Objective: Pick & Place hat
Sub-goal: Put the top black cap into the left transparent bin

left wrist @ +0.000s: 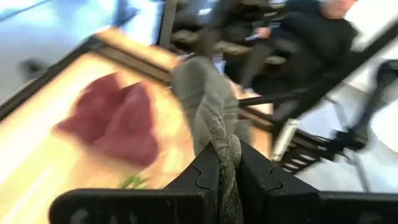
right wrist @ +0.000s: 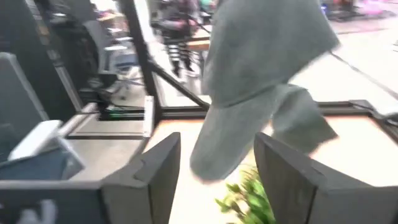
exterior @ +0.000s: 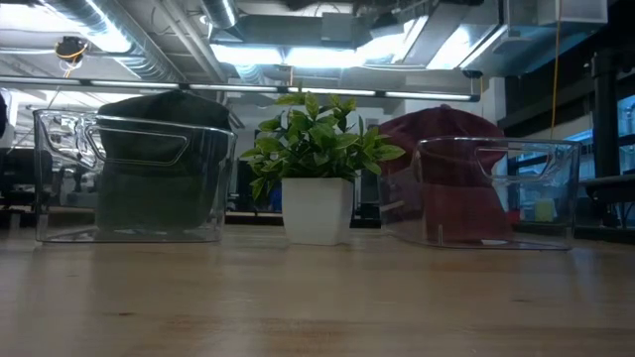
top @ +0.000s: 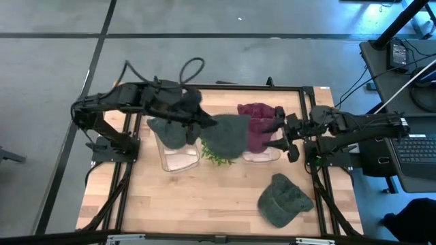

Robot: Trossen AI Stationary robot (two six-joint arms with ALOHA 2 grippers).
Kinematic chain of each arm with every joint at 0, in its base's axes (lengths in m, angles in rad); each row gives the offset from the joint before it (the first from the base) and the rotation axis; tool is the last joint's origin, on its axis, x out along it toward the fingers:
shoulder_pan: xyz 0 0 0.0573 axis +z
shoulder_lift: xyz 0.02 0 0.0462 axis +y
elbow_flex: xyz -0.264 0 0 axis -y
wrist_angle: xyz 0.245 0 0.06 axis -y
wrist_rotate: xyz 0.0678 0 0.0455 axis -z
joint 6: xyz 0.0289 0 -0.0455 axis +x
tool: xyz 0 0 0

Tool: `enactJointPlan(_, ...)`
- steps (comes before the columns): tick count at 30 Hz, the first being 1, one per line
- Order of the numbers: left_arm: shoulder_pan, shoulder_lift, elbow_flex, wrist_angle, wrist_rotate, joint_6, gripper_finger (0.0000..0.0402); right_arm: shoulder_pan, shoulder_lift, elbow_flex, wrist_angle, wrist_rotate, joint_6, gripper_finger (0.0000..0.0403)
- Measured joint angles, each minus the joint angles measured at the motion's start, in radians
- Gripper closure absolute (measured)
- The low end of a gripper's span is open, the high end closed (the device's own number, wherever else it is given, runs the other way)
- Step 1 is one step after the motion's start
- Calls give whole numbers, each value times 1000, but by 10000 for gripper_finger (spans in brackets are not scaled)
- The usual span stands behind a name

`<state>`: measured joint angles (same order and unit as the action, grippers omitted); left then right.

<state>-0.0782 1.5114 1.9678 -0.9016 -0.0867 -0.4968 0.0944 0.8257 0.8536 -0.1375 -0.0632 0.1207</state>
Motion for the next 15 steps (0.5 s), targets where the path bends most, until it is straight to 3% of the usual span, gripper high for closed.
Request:
enactJointPlan(8, -77, -54, 0, -299, -235, -150, 379, -11, -80, 0, -187, 141, 20, 181)
enactJointPlan(15, -166, -80, 0, -458, -379, -170, 379, -11, -82, 0, -203, 158, 31, 180)
